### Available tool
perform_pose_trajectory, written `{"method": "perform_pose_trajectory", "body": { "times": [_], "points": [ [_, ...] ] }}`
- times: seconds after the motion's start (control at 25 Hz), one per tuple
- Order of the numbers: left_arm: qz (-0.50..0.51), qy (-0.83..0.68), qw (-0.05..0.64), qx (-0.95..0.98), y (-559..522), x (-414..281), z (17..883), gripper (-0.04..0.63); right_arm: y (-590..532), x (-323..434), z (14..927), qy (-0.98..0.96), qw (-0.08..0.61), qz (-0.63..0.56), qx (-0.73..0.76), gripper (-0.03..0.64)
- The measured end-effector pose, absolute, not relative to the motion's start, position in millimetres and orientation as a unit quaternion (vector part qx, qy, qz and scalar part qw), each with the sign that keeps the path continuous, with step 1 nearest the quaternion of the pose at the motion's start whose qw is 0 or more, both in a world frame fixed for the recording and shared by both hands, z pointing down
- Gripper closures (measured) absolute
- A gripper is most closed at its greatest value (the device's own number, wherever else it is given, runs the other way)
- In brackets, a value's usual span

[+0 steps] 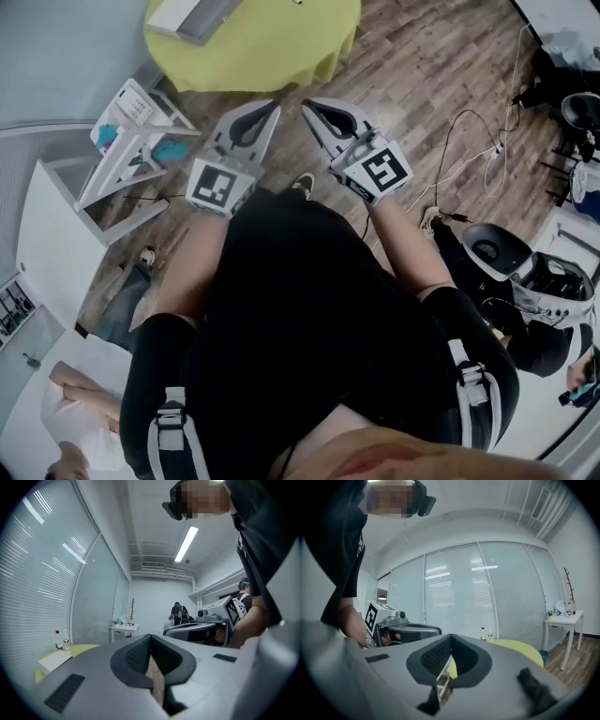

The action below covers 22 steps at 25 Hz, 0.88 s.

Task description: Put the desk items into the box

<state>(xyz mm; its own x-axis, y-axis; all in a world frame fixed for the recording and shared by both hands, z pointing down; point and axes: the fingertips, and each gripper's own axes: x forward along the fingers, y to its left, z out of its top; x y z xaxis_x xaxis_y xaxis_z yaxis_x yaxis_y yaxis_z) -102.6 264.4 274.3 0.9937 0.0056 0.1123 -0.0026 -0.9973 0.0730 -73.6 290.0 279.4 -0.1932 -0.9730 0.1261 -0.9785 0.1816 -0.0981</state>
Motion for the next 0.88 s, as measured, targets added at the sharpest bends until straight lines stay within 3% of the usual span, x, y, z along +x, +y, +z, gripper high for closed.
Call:
{"method": "perform_pose_trajectory", "body": {
  "times": [0.88],
  "points": [
    [0.049, 0.035, 0.051, 0.997, 144, -8, 290, 0.584, 174, 21, 296, -0.745, 0.039, 0.094, 0.659, 0.600]
  ]
}}
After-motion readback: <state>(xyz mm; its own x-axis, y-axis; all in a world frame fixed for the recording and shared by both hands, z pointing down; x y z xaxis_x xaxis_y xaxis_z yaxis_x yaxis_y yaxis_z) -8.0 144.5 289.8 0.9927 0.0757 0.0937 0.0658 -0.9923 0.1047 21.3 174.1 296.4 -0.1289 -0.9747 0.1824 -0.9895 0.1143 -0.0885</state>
